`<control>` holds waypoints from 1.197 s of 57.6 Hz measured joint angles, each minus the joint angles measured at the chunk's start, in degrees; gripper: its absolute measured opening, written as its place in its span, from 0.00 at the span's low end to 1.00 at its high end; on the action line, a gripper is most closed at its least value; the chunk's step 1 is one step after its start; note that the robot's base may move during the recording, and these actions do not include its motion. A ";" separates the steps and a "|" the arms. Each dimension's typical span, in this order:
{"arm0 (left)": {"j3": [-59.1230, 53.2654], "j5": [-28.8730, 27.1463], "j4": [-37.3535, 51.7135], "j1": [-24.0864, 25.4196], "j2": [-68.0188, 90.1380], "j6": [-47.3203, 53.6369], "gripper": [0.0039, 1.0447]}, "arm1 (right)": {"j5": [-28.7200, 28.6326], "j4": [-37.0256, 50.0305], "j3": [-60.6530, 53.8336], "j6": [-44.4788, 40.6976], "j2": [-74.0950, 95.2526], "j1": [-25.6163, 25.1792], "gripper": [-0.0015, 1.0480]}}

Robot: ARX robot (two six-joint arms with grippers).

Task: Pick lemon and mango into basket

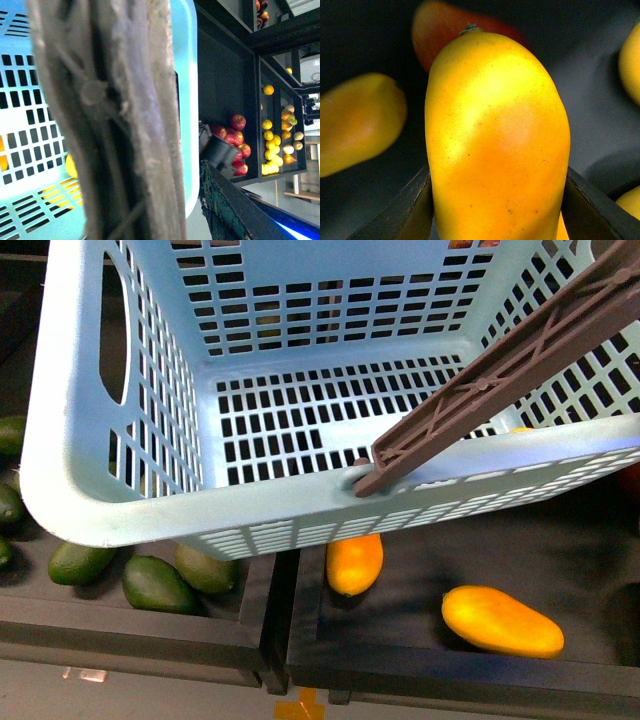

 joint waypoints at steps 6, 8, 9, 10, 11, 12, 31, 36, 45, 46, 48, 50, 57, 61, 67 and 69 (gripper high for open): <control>0.00 -0.04 0.00 0.00 0.00 0.02 0.27 | -1.95 0.28 -2.78 -2.56 -7.69 -1.84 0.56; 0.00 -0.09 0.00 0.00 0.00 0.02 0.27 | -2.56 0.17 -3.39 -3.08 -9.68 -2.25 0.56; 0.00 -0.13 0.00 0.00 0.00 0.02 0.27 | -3.15 -0.04 -3.98 -3.58 -11.67 -2.62 0.56; 0.00 -0.13 0.00 0.00 0.00 0.02 0.27 | -3.52 -0.20 -4.24 -3.80 -12.63 -2.80 0.56; 0.00 -0.15 0.00 0.00 0.00 0.02 0.27 | -3.85 -0.35 -4.48 -4.02 -13.60 -2.97 0.56; 0.00 -0.17 0.00 0.00 0.00 0.02 0.27 | -4.55 -0.79 -4.94 -4.26 -15.58 -3.28 0.56; 0.00 0.04 0.00 0.00 0.00 0.02 0.27 | -10.64 -6.58 -7.82 -6.36 -40.98 -0.07 0.56; 0.00 0.02 0.00 0.00 0.00 0.00 0.27 | -10.64 -7.50 -7.91 -6.21 -45.20 3.48 0.56; 0.00 -0.02 0.00 0.00 0.00 0.02 0.27 | -9.86 -9.14 -7.91 -5.53 -49.31 11.72 0.56; 0.00 0.00 0.00 0.00 0.00 0.02 0.27 | -9.77 -9.22 -7.89 -5.51 -49.42 12.35 0.56; 0.00 -0.02 0.00 0.00 0.00 0.02 0.27 | -9.27 -9.35 -7.87 -5.46 -49.59 14.27 0.56; 0.00 -0.04 0.00 0.00 0.00 0.02 0.27 | -8.68 -9.51 -7.76 -5.46 -49.59 16.13 0.56; 0.00 -0.15 0.00 0.00 0.00 0.02 0.27 | -6.73 -9.66 -7.37 -5.33 -48.74 21.90 0.56; 0.00 -0.17 0.00 0.00 0.00 0.02 0.27 | -5.60 -9.66 -7.19 -5.27 -47.98 24.37 0.56; 0.00 -0.15 0.00 0.00 0.00 0.02 0.27 | -4.76 -9.64 -7.15 -5.22 -46.84 27.06 0.56; 0.00 -0.13 0.00 0.00 0.00 0.02 0.27 | -4.61 -9.64 -7.15 -5.25 -46.62 27.43 0.56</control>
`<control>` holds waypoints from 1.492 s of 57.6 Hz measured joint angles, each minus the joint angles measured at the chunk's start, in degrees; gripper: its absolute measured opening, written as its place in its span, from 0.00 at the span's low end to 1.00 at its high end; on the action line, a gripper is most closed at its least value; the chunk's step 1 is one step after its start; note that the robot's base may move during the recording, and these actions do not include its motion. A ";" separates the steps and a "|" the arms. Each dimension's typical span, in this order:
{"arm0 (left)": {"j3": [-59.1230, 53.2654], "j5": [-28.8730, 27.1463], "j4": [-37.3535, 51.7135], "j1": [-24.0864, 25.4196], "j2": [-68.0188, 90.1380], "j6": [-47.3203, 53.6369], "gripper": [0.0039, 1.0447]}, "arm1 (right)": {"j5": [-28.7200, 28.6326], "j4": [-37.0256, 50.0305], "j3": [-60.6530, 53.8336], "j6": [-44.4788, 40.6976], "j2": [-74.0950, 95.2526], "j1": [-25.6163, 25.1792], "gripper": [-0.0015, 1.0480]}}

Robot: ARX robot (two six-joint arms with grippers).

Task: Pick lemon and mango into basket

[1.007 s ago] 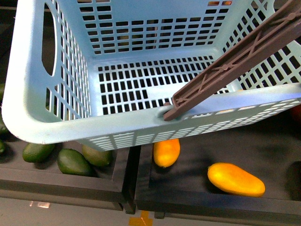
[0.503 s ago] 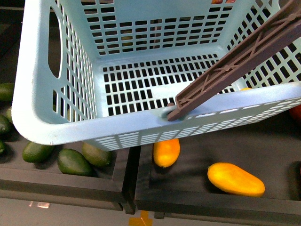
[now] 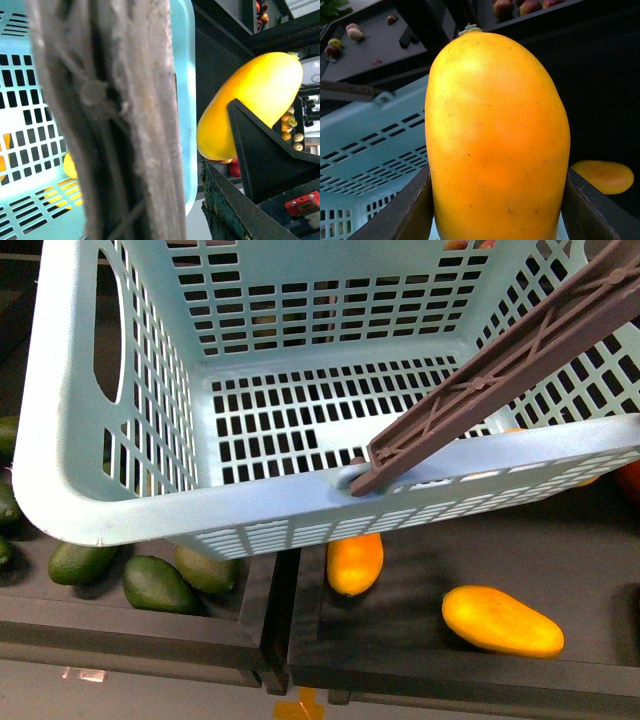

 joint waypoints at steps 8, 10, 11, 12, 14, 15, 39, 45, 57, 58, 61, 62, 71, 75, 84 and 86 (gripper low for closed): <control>0.00 0.09 0.00 0.00 0.00 -0.02 0.27 | 0.72 -0.02 0.00 0.02 0.96 1.53 0.56; 0.00 0.09 0.00 0.00 0.00 0.00 0.27 | 0.96 -0.09 0.00 0.02 1.20 1.84 0.56; 0.00 0.09 0.00 0.00 0.00 0.00 0.27 | 1.09 -0.15 0.00 0.02 1.29 1.95 0.56; 0.00 0.09 0.00 0.00 0.00 0.00 0.27 | 1.11 -0.22 0.00 0.02 1.33 2.01 0.56; 0.00 0.07 0.00 0.00 0.00 -0.02 0.27 | 1.18 -0.35 0.00 0.07 1.42 2.14 0.56; 0.00 0.07 0.00 0.00 0.00 0.00 0.27 | 1.22 -0.39 0.00 0.07 1.46 2.19 0.56; 0.00 0.04 0.00 0.00 0.17 -0.07 0.27 | 2.03 -1.14 -0.02 1.40 0.92 0.81 0.91; 0.00 -0.13 0.00 0.00 0.26 -0.04 0.27 | 1.73 -1.51 -1.11 1.49 -1.77 -1.40 0.92; 0.00 -0.17 0.00 0.00 0.26 0.00 0.27 | 4.83 -4.07 -5.16 -1.11 -7.61 -7.74 0.92; 0.00 -0.04 0.00 0.00 0.26 -0.07 0.27 | 4.94 -4.07 -5.27 -1.36 -7.76 -8.04 0.92; 0.00 -0.04 0.00 0.00 0.26 -0.04 0.27 | 4.83 -4.07 -5.29 -1.62 -7.82 -8.11 0.92; 0.00 -0.04 0.00 0.00 0.26 0.00 0.27 | 4.42 -3.56 -5.46 -2.19 -7.85 -8.11 0.91; 0.00 0.57 0.00 -0.11 0.28 -0.20 0.27 | -2.75 28.94 -21.46 -16.98 -11.63 -10.34 0.61; 0.00 0.15 0.00 -0.02 0.28 -0.17 0.27 | -2.56 31.52 -24.65 -18.84 -14.03 -11.28 0.51; 0.00 -0.22 0.00 0.00 0.33 0.15 0.27 | -2.64 32.98 -31.21 -20.41 -18.53 -11.58 0.26; 0.00 -0.09 0.00 0.00 0.33 0.11 0.27 | -2.62 33.07 -32.37 -20.52 -19.34 -11.58 0.21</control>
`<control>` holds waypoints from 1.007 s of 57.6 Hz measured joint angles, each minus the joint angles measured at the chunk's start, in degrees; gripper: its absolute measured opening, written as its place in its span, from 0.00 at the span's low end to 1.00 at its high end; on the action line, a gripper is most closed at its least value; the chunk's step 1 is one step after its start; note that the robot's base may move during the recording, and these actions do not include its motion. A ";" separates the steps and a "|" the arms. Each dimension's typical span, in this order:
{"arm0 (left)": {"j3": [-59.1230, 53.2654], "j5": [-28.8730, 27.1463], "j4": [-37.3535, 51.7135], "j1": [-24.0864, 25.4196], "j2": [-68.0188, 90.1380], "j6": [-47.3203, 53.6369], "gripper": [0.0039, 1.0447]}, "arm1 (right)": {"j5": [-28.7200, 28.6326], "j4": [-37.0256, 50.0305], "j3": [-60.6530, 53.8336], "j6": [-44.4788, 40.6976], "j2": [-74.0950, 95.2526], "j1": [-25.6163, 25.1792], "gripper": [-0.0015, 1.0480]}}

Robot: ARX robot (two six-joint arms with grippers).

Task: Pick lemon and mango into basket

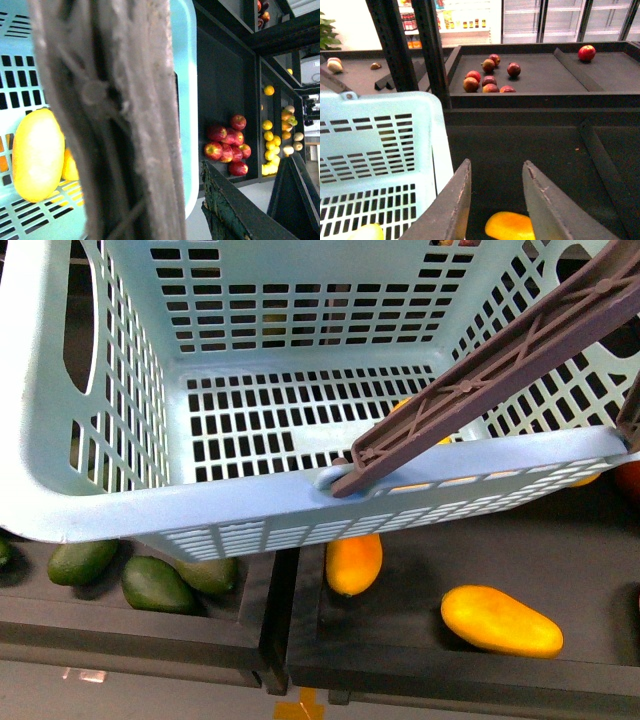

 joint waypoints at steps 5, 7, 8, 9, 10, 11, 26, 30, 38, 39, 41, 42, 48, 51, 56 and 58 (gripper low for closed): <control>0.00 0.09 0.00 0.02 0.00 -0.22 0.27 | -0.02 0.04 -2.64 -0.42 -2.49 0.00 0.07; 0.00 0.04 0.00 0.02 0.00 -0.22 0.27 | -0.07 0.04 -3.76 -0.68 -3.80 0.02 0.02; 0.00 -0.02 0.00 0.02 0.00 -0.20 0.27 | -0.13 0.04 -4.26 -0.66 -4.46 0.02 0.02; 0.00 -0.04 0.00 0.02 0.00 -0.15 0.27 | -0.15 0.02 -4.79 -0.85 -5.07 0.02 0.02; 0.00 -0.09 0.00 0.02 0.00 -0.09 0.27 | -0.15 -0.11 -5.53 -0.83 -5.99 0.02 0.02; 0.00 -0.09 0.00 0.02 0.00 -0.07 0.27 | -0.15 -0.15 -5.99 -0.83 -6.62 0.02 0.02; 0.00 0.28 0.00 0.00 0.00 -0.15 0.27 | -0.13 -3.45 -10.93 -0.83 -14.56 0.00 0.02; 0.00 0.24 0.00 0.02 0.00 -0.15 0.27 | -0.15 -4.52 -11.80 -0.83 -16.52 0.00 0.02; 0.00 -0.09 0.00 0.04 0.00 -0.07 0.27 | -0.13 -7.45 -13.44 -0.83 -21.05 0.00 0.02; 0.00 -0.09 0.00 0.02 0.00 -0.07 0.27 | -0.13 -7.67 -13.51 -0.83 -21.35 0.00 0.02; 0.00 -0.09 0.00 0.04 0.00 -0.11 0.27 | -0.13 -8.57 -13.88 -0.83 -22.69 0.00 0.02; 0.00 -0.07 0.00 0.02 0.00 -0.11 0.27 | -0.13 -8.90 -14.01 -0.83 -23.17 0.00 0.02; 0.00 0.00 0.00 0.02 0.00 -0.11 0.27 | -0.11 -10.62 -15.08 -0.83 -25.97 0.00 0.02; 0.00 0.00 0.00 0.04 0.00 -0.11 0.27 | -0.13 -9.20 -16.15 -0.83 -26.36 0.00 0.02; 0.00 0.07 0.00 0.02 0.00 -0.11 0.27 | -0.13 -11.06 -16.37 -0.85 -28.50 0.00 0.02; 0.00 0.11 0.00 0.02 0.00 -0.09 0.27 | -0.13 -12.57 -16.37 -0.85 -30.27 0.00 0.02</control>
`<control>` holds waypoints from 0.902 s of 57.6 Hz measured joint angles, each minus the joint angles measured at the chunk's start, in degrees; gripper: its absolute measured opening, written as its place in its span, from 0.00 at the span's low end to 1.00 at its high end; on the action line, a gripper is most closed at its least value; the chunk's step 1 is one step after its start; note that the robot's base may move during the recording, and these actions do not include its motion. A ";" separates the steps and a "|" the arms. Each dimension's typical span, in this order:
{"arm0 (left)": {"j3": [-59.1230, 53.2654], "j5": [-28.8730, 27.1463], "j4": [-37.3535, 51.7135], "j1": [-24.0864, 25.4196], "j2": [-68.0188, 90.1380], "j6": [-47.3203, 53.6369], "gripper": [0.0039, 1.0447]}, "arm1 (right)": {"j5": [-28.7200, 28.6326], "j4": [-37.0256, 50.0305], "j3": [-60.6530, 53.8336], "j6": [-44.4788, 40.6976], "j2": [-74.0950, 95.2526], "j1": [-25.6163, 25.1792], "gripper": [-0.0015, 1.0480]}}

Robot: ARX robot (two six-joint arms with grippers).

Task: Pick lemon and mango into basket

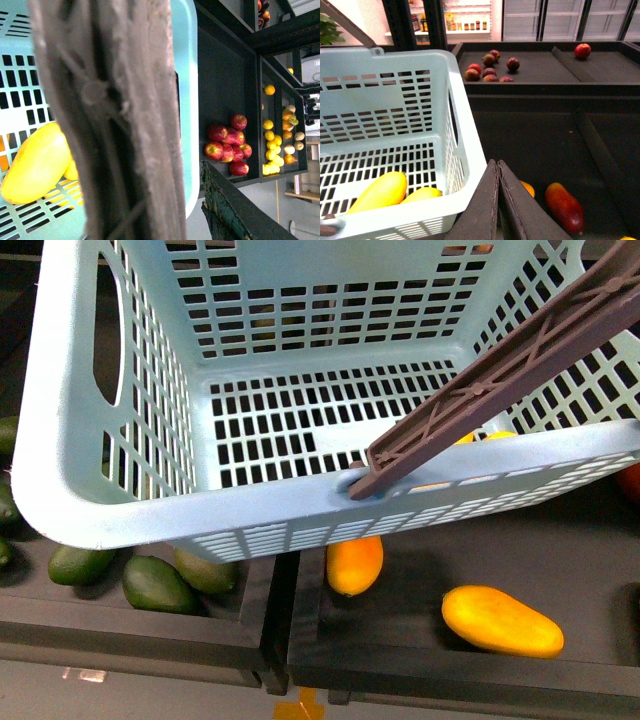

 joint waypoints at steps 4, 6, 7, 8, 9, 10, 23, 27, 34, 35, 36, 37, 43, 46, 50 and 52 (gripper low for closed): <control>0.00 0.11 0.00 0.00 0.00 -0.17 0.27 | -0.02 -2.69 0.00 0.00 -2.86 0.00 0.02; 0.00 0.11 0.00 0.00 0.00 -0.13 0.27 | -0.02 -3.69 0.00 0.00 -4.00 0.00 0.02; 0.00 0.11 0.00 0.00 0.00 -0.11 0.27 | -0.02 -4.15 0.00 0.00 -4.48 0.00 0.02; 0.00 0.11 0.00 0.00 0.00 -0.07 0.27 | -0.02 -4.70 0.00 0.00 -5.05 0.00 0.02; 0.00 0.09 0.00 0.00 0.00 -0.07 0.27 | -0.02 -4.83 0.00 0.00 -5.18 0.00 0.02; 0.00 0.09 0.00 0.00 0.00 -0.07 0.27 | -0.02 -5.68 0.00 0.00 -6.01 0.00 0.02; 0.00 -0.07 0.00 0.00 0.00 -0.07 0.27 | -0.02 -11.56 -0.02 0.00 -12.11 0.00 0.02; 0.00 -0.07 0.00 0.00 0.00 -0.09 0.27 | -0.02 -12.76 -0.02 0.00 -13.29 0.00 0.02; 0.00 0.00 0.00 0.00 0.00 -0.09 0.27 | -0.02 -15.61 -0.02 0.00 -16.13 0.00 0.02; 0.00 0.00 0.00 0.00 0.00 -0.09 0.27 | -0.02 -15.91 0.00 0.00 -16.48 0.00 0.02; 0.00 0.00 0.00 0.00 0.00 -0.11 0.27 | -0.02 -16.09 0.00 0.00 -16.63 0.00 0.02; 0.00 0.02 0.00 0.00 0.00 -0.11 0.27 | -0.02 -16.33 0.00 0.00 -16.87 0.00 0.02; 0.00 -0.02 0.00 0.00 0.00 -0.09 0.27 | -0.02 -17.88 0.00 0.00 -18.38 0.00 0.02; 0.00 -0.04 0.00 0.00 0.00 -0.07 0.27 | -0.02 -18.43 -0.02 0.00 -18.91 0.00 0.02; 0.00 -0.02 0.00 0.00 0.00 -0.09 0.27 | -0.02 -19.28 0.00 0.00 -19.78 0.00 0.02; 0.00 -0.02 0.00 0.00 0.00 -0.09 0.27 | 0.00 -21.31 0.00 0.00 -21.55 0.02 0.02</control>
